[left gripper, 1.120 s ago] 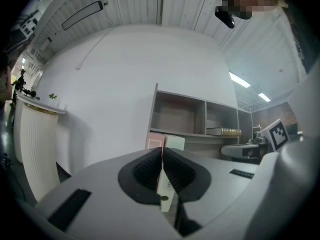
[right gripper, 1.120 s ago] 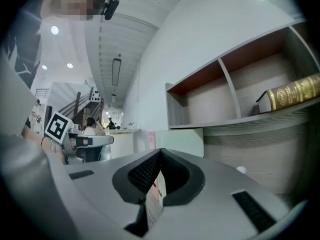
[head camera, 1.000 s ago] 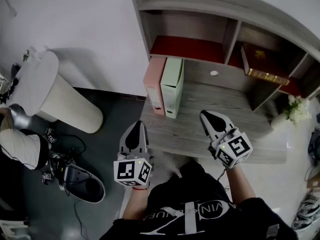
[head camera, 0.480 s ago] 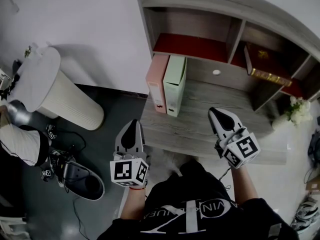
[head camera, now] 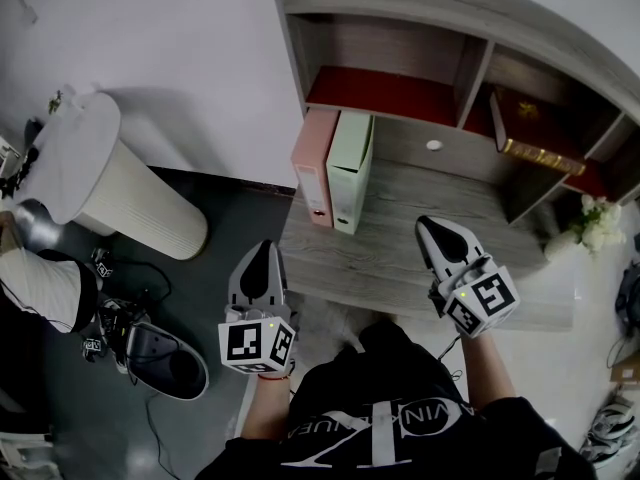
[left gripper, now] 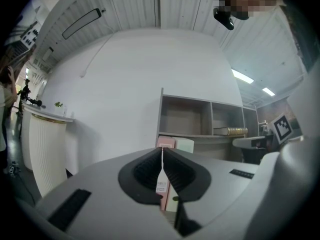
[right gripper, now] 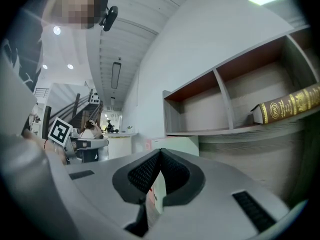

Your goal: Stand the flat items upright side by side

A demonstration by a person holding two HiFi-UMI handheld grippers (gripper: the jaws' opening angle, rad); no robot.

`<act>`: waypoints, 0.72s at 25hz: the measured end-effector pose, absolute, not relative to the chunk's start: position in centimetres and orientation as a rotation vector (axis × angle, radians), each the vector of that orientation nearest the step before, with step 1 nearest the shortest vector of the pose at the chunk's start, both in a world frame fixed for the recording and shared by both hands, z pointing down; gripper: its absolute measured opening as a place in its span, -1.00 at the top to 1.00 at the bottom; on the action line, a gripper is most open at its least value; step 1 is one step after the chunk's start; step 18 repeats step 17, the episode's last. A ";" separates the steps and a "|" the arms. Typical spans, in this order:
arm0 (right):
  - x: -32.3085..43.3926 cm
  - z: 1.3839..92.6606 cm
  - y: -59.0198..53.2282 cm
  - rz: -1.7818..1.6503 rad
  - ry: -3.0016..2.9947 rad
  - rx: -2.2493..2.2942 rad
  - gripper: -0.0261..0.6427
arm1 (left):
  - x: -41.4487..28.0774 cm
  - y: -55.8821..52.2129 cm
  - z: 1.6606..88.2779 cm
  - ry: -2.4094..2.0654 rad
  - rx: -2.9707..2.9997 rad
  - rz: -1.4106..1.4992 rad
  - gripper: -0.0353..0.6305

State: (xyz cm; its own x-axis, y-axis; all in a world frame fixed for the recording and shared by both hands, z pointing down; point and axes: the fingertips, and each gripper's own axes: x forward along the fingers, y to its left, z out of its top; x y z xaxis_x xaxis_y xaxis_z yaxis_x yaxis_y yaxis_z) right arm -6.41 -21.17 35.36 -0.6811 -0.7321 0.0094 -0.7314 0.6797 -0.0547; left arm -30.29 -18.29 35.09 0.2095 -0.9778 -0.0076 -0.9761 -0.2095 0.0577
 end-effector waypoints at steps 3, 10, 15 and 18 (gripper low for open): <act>-6.6 35.5 -21.2 -0.090 2.872 -1.241 0.89 | -30.4 -18.4 35.2 -1.949 2.408 -0.060 0.86; -6.7 36.1 -21.5 -0.115 2.875 -1.245 0.89 | -30.8 -18.8 35.5 -1.954 2.391 -0.056 0.86; -6.9 36.5 -21.8 -0.130 2.878 -1.251 0.89 | -31.1 -19.1 35.9 -1.952 2.379 -0.053 0.86; -6.9 36.7 -21.9 -0.137 2.880 -1.251 0.89 | -31.2 -19.3 36.1 -1.950 2.373 -0.053 0.86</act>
